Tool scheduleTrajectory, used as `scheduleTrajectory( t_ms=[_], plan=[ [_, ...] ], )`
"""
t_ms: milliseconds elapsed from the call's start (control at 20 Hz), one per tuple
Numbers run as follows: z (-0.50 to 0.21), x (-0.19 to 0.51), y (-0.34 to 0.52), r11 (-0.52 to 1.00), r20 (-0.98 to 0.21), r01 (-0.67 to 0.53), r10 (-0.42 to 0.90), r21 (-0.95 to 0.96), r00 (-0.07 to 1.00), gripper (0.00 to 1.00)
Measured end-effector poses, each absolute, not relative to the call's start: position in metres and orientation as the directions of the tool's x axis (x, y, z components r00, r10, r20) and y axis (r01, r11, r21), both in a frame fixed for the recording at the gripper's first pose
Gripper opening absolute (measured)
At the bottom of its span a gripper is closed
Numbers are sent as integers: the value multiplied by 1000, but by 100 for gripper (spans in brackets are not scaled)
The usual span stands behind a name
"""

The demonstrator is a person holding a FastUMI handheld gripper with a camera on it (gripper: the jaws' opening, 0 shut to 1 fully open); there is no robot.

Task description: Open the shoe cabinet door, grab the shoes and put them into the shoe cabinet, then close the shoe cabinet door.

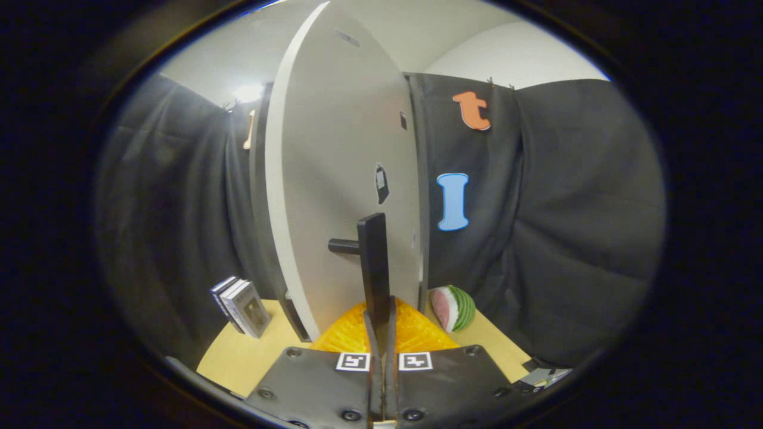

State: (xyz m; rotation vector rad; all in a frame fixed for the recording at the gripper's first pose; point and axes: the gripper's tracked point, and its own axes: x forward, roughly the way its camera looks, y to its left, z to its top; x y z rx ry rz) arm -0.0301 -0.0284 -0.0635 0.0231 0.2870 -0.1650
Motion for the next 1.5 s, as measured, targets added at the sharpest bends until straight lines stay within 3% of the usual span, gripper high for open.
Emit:
scheduleTrajectory(
  t_ms=[750, 900, 1100, 1500],
  plan=[
    [-67, -97, -101, 945, -260, 307, -326, -111, 909, 2],
    [-68, -109, -100, 948, -247, 315, -319, -57, 915, 2],
    [-79, -121, -77, 964, -259, 264, -260, -19, 930, 2],
    [-143, -99, -8, 997, -280, 55, -70, -61, 957, 2]
  ],
)
